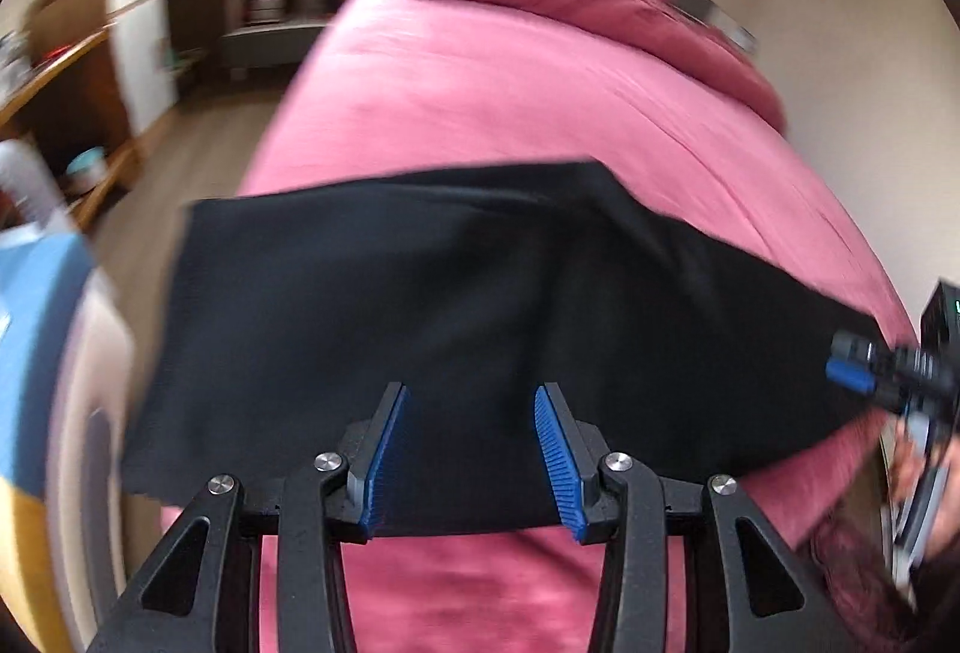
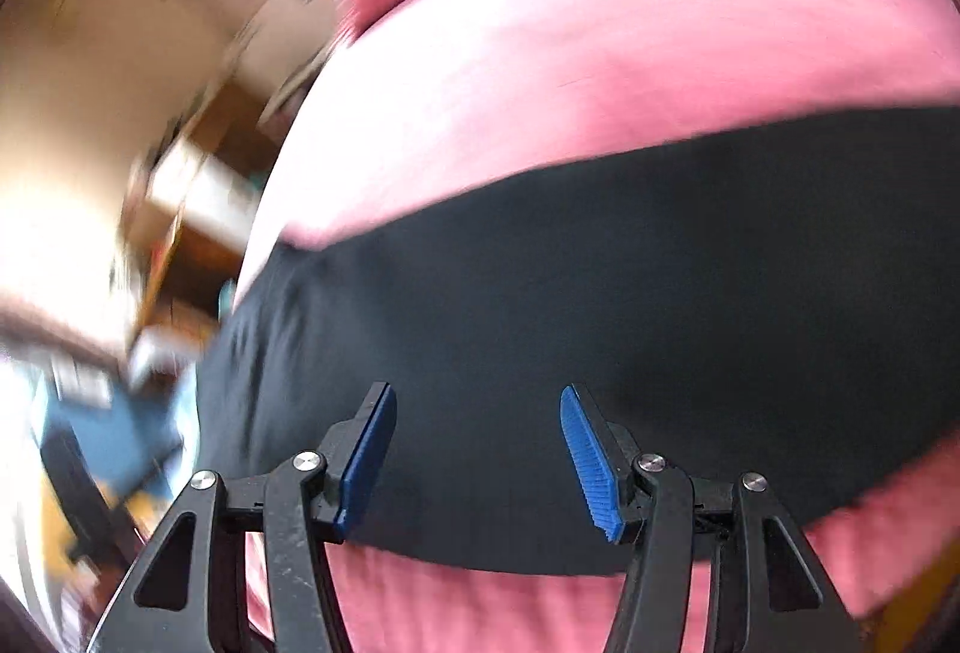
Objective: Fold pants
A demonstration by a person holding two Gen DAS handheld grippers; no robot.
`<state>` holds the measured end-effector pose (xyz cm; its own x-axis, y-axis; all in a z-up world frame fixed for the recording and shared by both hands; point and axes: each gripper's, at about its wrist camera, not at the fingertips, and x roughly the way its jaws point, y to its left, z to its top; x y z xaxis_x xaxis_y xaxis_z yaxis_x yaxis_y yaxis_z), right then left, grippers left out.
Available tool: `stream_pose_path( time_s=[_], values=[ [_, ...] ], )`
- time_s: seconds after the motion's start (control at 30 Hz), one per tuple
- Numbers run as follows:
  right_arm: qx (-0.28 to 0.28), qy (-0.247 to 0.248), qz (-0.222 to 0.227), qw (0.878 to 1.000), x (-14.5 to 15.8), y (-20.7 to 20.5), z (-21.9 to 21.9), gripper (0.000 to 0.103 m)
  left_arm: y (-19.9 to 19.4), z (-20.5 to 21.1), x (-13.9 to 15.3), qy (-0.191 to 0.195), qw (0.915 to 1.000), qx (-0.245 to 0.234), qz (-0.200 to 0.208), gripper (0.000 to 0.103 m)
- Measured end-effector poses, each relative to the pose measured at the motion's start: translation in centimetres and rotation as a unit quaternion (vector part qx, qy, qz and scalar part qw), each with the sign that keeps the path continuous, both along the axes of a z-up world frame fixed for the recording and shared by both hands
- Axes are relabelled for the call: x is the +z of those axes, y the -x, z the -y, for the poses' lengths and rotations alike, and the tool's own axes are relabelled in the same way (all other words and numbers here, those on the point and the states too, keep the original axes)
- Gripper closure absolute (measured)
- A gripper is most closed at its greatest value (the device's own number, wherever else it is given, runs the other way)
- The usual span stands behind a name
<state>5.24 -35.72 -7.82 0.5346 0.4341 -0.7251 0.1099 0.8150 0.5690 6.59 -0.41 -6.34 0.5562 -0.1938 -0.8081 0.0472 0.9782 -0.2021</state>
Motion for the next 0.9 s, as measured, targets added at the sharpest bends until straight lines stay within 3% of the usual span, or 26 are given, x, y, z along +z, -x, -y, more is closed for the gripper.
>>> stream_pose_path(
  time_s=[0.03,0.2,0.33,0.6,0.9],
  values=[
    [-0.046,-0.011,-0.003,0.999,-0.1,1.0,3.4,0.045,-0.2,1.0,-0.3,0.0,0.9999,-0.013,-0.004,0.059],
    [-0.175,-0.047,-0.008,0.983,-1.0,6.1,13.7,0.045,-1.2,4.5,-2.0,-0.001,0.998,-0.056,-0.029,0.059],
    [-0.28,-0.082,-0.007,0.957,-2.8,10.4,20.5,0.05,-1.5,5.6,-3.0,-0.007,0.9965,-0.07,-0.044,0.059],
    [-0.36,-0.14,-0.004,0.923,-6.3,12.6,28.1,0.065,-2.2,7.3,-3.8,-0.02,0.9946,-0.081,-0.063,0.059],
    [-0.378,-0.156,0.009,0.913,-7.8,10.3,30.1,0.067,-4.4,9.4,-5.2,-0.042,0.9926,-0.08,-0.081,0.058]
  ],
)
